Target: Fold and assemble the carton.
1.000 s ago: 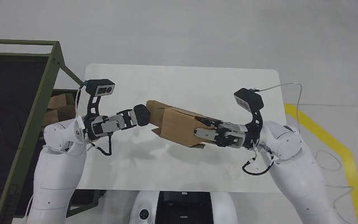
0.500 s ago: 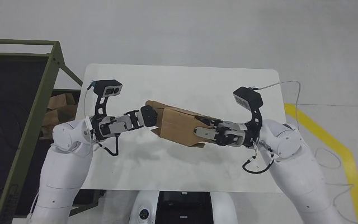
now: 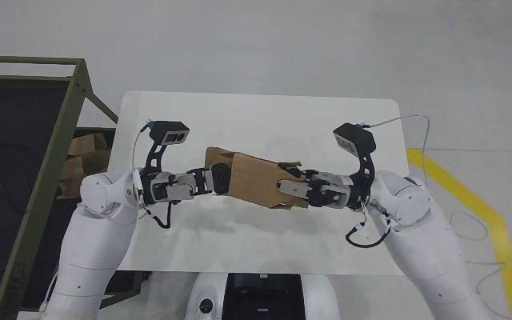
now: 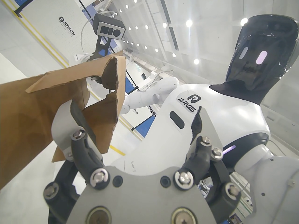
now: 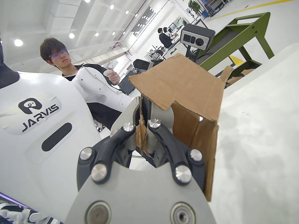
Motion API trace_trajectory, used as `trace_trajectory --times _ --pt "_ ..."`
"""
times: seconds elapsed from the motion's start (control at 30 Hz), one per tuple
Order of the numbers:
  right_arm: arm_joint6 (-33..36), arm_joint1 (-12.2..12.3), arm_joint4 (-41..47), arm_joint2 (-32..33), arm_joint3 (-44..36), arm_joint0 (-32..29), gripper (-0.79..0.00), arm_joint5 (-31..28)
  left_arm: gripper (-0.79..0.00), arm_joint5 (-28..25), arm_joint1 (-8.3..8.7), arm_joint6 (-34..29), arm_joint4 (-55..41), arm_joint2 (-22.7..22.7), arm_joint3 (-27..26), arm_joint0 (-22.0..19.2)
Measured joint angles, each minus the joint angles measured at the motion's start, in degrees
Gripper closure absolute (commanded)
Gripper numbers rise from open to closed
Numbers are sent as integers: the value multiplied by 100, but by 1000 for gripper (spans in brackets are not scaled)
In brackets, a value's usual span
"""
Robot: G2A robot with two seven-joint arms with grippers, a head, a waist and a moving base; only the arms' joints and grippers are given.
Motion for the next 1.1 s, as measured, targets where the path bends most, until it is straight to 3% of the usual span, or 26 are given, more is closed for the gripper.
trace_trajectory --times 0.57,1.1 --pt "229 6 56 -241 67 124 0 106 -785 -209 6 207 68 413 -62 -36" --pt "345 22 107 -329 254 241 0 333 -785 -485 42 484 68 422 -112 -22"
